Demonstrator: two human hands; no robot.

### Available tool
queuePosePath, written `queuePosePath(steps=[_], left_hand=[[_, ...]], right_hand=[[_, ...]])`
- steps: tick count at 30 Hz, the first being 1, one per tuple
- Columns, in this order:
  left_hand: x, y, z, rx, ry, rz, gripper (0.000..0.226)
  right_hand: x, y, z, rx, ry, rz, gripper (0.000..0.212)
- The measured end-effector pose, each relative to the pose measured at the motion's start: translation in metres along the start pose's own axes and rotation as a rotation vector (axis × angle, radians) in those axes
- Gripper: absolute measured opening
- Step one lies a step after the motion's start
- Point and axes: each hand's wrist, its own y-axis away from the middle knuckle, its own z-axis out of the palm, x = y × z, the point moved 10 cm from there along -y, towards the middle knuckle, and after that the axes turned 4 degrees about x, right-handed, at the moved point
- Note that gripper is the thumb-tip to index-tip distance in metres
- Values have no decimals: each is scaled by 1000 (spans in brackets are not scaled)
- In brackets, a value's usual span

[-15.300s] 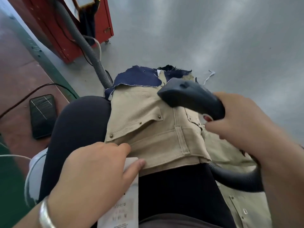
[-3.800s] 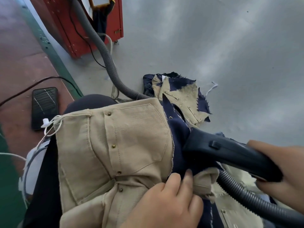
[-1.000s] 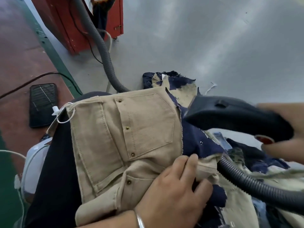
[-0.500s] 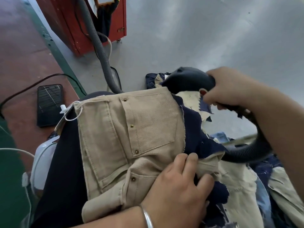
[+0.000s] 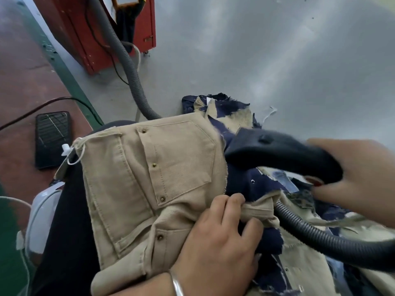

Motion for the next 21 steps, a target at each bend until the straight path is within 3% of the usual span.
queuePosePath(steps=[2, 6, 13, 18, 21], left_hand=[[1, 1, 0, -13, -8, 8, 30], [1, 3, 0, -16, -25, 19, 29], [0, 2, -4, 13, -35, -8, 22], [0, 3, -8, 76, -39, -10, 10], [-14, -8, -18, 97, -74, -32, 7]], right_hand=[[-7, -2, 13, -19, 37, 15, 40], [-12, -24, 13, 48, 39, -30, 24], [-28, -76, 11, 103, -35, -47, 16], [-8, -106, 8, 167, -72, 82, 18], [5, -89, -10, 221, -154, 41, 25]])
